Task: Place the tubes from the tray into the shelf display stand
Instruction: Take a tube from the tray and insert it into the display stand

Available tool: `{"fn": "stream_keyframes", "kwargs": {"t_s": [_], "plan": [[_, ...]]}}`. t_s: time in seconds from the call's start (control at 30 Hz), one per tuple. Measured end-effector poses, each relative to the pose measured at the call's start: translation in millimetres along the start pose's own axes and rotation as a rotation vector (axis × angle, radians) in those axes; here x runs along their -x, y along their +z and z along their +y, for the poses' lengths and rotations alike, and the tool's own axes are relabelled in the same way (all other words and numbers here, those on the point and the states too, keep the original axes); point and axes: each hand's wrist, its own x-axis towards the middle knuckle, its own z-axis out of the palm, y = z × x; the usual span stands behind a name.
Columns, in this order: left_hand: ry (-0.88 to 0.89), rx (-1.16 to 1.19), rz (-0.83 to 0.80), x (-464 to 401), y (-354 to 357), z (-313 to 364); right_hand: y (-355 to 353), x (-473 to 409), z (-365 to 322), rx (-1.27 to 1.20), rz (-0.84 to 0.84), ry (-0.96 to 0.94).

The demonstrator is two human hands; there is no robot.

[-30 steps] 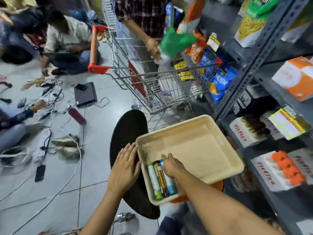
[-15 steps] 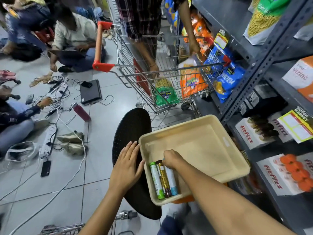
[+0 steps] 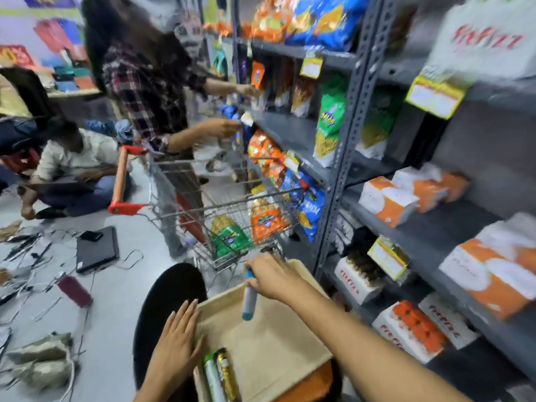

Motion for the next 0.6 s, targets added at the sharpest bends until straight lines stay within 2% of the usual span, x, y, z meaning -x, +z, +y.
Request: {"fn": "stream_keyframes", "kwargs": {"t_s": [0.2, 0.37, 0.53, 0.6], "plan": [[0.251, 0.075, 0.192, -122.6, -47.0, 112.1, -161.2, 76.7, 15.4, 0.215, 0.344, -0.051], [0.547, 0.252, 0.385, -214.9, -121.4, 260.6, -286.5, 168.2, 36.5, 0.382, 0.522, 0.063], [0.917, 0.422, 0.546, -234.1, -206.2, 435.7, -387.1, 272.6, 46.8, 0.656, 0.656, 0.327], [1.049, 0.473, 0.565, -224.6, -232.9, 500.2, -417.1, 314.3, 48.4, 0.755, 0.695, 0.463]]}}
